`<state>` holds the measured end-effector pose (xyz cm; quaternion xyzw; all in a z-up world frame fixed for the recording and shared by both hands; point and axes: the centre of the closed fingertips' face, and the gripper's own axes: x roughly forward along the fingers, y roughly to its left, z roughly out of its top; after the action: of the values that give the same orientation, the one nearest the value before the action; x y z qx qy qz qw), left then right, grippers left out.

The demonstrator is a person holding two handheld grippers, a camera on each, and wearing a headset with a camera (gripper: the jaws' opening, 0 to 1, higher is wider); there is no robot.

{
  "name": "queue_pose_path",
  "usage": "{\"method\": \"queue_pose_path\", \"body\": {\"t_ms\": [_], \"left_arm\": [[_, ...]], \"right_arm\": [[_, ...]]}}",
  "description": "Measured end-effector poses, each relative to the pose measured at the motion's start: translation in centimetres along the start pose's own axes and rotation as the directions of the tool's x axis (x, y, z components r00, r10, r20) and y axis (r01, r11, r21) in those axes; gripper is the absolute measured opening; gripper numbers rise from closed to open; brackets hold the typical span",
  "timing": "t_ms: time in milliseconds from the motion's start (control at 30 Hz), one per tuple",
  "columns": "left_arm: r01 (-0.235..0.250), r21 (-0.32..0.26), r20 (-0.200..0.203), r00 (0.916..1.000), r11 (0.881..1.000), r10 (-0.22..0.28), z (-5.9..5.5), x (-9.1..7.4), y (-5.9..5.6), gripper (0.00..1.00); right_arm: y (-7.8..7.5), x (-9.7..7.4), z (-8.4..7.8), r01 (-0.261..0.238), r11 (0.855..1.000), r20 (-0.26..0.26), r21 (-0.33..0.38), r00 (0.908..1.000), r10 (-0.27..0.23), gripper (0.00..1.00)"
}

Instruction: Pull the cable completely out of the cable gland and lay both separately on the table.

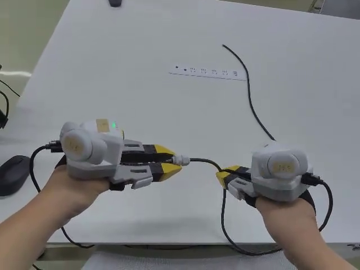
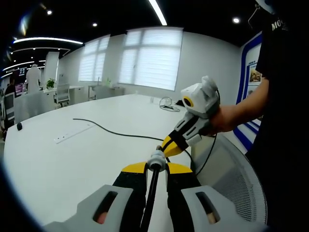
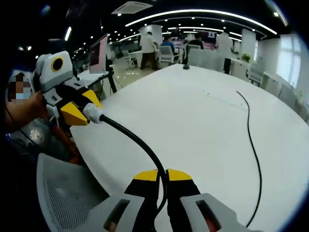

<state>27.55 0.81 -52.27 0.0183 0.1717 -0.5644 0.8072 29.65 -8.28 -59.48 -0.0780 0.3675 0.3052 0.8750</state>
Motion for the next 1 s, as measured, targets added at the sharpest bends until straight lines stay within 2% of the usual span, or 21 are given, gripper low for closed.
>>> {"method": "queue_pose_path", "body": {"t_ms": [167, 367, 567, 667, 733, 867, 933, 967, 1000], "left_arm": [[0.002, 0.000, 0.001, 1.0000, 1.000, -0.002, 0.0, -0.1, -0.2, 0.15], [0.011, 0.000, 0.001, 0.9999, 1.000, -0.011, 0.1, 0.0, -0.7, 0.15], [0.011, -0.010, 0.005, 0.9999, 1.000, -0.011, 0.2, 0.0, -0.9, 0.15], [0.013, -0.012, 0.005, 0.9999, 1.000, -0.013, 0.2, -0.1, -1.0, 0.15], [0.012, -0.013, 0.006, 0.9999, 1.000, -0.012, 0.3, -0.1, -1.0, 0.15], [0.006, -0.017, 0.004, 1.0000, 1.000, -0.006, 0.3, 0.0, -0.9, 0.14], [0.007, -0.019, 0.005, 1.0000, 1.000, -0.007, 0.3, 0.0, -0.9, 0.14], [0.008, -0.021, 0.005, 1.0000, 1.000, -0.008, 0.3, 0.0, -0.9, 0.14], [0.009, -0.025, 0.004, 1.0000, 1.000, -0.008, 0.4, 0.0, -0.9, 0.14]], "right_arm": [[-0.5, 0.2, -1.5, 0.002, 0.991, -0.011, 0.136, 0.9999, 0.000, 0.00], [-0.8, 0.0, -1.9, 0.007, 0.983, 0.003, 0.184, 1.0000, -0.008, 0.00], [-0.5, -0.2, -1.7, 0.003, 0.991, 0.022, 0.137, 0.9997, -0.006, 0.00], [-0.1, -0.2, -1.5, -0.022, 0.993, 0.040, 0.116, 0.9991, 0.018, 0.01], [0.0, -0.3, -1.5, -0.020, 0.997, 0.036, 0.077, 0.9992, 0.018, 0.01], [0.3, -0.6, -1.0, -0.022, 0.998, 0.043, 0.057, 0.9989, 0.020, 0.10], [0.8, -1.0, -0.1, -0.027, 0.999, 0.053, -0.022, 0.9982, 0.029, 0.14], [1.3, -1.3, 0.6, -0.028, 0.994, 0.056, -0.101, 0.9978, 0.034, 0.15], [1.6, -1.4, 1.0, -0.032, 0.991, 0.062, -0.129, 0.9973, 0.041, 0.15]]}}
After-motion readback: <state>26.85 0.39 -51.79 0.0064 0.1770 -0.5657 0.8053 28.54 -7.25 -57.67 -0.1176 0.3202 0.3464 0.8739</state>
